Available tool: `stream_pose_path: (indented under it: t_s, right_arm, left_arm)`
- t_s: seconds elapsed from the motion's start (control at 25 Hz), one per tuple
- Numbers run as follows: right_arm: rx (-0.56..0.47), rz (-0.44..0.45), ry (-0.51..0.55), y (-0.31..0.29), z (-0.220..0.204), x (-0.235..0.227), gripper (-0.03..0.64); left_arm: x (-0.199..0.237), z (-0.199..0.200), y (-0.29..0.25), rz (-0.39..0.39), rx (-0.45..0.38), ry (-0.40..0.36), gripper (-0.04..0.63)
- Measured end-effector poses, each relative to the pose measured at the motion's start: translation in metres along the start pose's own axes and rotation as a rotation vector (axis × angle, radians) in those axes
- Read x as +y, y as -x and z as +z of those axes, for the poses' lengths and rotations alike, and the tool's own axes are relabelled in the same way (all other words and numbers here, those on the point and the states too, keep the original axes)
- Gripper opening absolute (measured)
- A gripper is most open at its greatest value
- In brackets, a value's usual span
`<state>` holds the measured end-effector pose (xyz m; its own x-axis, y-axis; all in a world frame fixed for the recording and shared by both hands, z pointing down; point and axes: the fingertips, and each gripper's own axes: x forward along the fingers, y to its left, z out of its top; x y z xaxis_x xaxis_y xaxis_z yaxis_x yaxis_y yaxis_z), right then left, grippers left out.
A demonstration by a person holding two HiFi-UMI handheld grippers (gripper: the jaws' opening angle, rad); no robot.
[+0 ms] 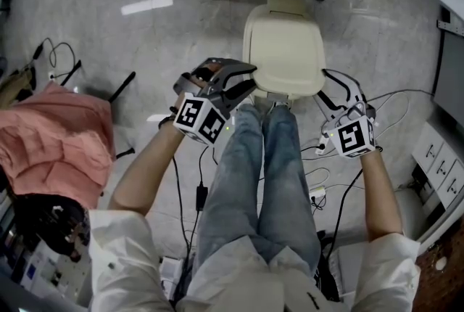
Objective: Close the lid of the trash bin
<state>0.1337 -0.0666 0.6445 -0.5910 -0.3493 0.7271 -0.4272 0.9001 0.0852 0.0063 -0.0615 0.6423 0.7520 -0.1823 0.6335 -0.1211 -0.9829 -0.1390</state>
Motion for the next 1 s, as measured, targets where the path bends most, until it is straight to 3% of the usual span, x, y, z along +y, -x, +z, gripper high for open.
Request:
stream_pose_path:
  t_s: [0.16,0.68,1.0]
  right_arm:
    - [0.002,0.017,-0.008,-0.001,0.000,0.000,0.218]
    - [0.070,0.106,0.082,-0.012,-0.023,0.022,0.260]
    - [0.104,0.166,0.065,-0.022,-0.037,0.040,0.288]
  left_arm:
    - [-0.001,-0.002,0.000,-0.035,-0.007,0.017,0.147]
    - [-0.024,-0.020,-0.012,-0.144,0.078,-0.065,0.156]
    - [-0.039,-0.035,-0.020,-0.197,0.116,-0.065,0.156]
